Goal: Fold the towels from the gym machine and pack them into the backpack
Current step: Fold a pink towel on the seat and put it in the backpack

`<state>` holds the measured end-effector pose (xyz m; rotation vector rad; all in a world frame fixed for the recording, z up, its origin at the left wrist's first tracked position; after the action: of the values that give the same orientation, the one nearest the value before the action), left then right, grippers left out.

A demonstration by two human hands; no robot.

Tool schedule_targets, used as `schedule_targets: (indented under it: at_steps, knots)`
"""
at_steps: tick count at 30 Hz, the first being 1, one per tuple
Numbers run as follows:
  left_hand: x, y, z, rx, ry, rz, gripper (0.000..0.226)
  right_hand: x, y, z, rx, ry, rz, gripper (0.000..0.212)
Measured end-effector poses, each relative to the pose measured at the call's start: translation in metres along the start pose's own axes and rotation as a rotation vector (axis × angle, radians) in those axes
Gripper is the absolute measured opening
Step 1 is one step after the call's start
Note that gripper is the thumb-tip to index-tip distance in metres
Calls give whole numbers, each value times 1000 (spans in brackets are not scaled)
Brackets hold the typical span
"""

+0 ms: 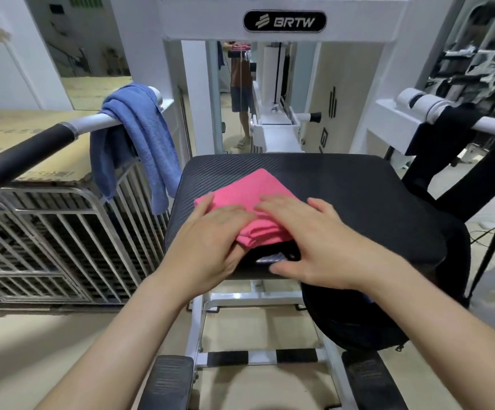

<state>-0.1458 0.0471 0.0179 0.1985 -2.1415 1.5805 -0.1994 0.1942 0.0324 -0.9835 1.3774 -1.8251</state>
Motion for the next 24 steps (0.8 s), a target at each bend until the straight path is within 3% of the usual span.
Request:
schedule_targets:
  at_steps: [3,6,9,13,15,18,21,23,24]
  knots:
    - [5,-21,-12,-251,-127,-116,29,-1,-14,3,255,-19,-293,32]
    - [10,-33,-24,-419,-264,-270,28,-9,-38,-7,532,47,-300,8]
    - [20,-26,-33,-574,-352,-183,37,-18,-52,-14,559,55,-203,10]
    - [33,-9,-56,-610,-273,-87,10,-42,-48,-46,827,203,-84,17]
    - [41,0,-68,-613,-272,-103,15,-59,-43,-64,962,294,-69,21]
    - [54,17,-82,-743,-379,-183,26,-86,-36,-88,1393,349,-175,22]
    - [63,38,-105,-836,-485,-227,26,-111,-30,-107,1738,331,-394,25]
    - [67,51,-129,-879,-436,-237,11,-126,-28,-127,1680,387,-599,21]
    - [70,58,-145,-879,-398,-214,21,-136,-26,-141,1564,441,-691,17]
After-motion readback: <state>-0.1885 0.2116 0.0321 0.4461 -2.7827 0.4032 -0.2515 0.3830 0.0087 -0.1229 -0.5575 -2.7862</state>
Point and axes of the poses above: each hand's wrist, its own x-axis towards the middle knuckle, its own y-axis out of the palm, z = x × y, the point moved 5 cm from there along x, towards the middle knuckle, and after that the axes turned 3 degrees about -y, right-handed, at the moved point
